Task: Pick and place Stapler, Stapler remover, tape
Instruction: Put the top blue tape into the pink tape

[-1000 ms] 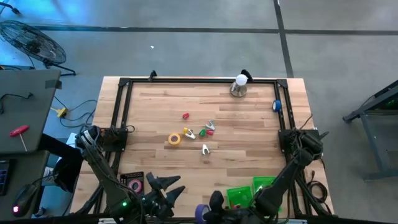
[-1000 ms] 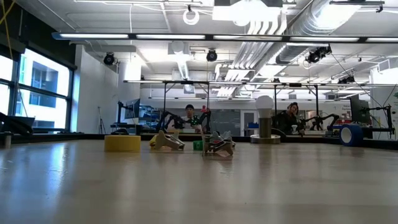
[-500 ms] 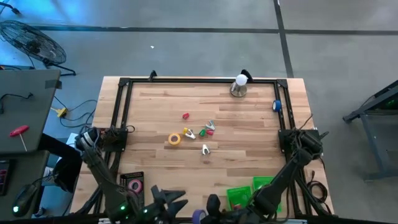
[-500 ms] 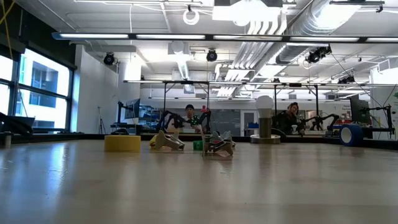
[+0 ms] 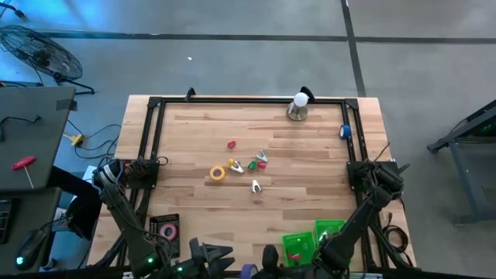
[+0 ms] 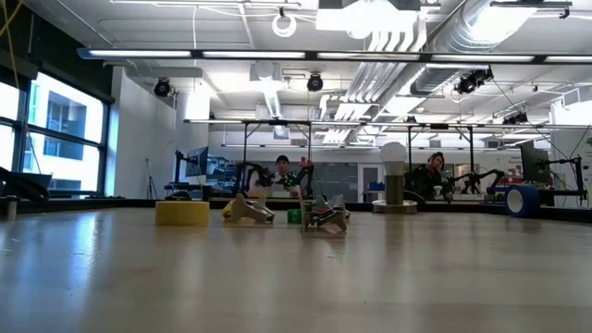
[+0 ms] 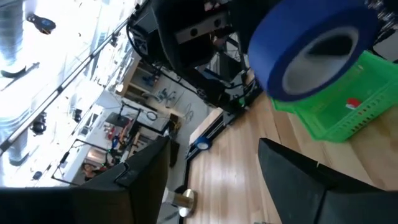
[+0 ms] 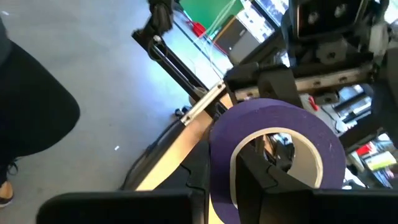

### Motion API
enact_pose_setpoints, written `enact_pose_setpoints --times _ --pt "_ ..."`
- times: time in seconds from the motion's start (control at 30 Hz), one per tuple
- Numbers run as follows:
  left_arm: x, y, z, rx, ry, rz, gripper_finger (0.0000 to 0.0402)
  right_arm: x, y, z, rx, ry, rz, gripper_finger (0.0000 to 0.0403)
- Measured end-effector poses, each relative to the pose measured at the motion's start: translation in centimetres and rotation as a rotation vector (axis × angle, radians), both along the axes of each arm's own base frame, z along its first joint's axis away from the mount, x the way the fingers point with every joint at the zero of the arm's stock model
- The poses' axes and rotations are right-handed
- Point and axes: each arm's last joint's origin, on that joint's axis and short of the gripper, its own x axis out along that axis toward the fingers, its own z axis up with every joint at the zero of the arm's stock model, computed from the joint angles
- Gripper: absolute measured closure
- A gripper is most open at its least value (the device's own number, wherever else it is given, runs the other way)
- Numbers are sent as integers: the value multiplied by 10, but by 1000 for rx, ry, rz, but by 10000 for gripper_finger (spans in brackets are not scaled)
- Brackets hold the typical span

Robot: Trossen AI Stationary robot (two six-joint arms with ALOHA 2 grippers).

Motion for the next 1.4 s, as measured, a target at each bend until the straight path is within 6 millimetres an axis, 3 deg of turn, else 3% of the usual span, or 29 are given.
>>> enact_pose_setpoints --times 1.4 --pt "4 -9 17 37 -11 -212 164 6 -3 2 77 19 69 372"
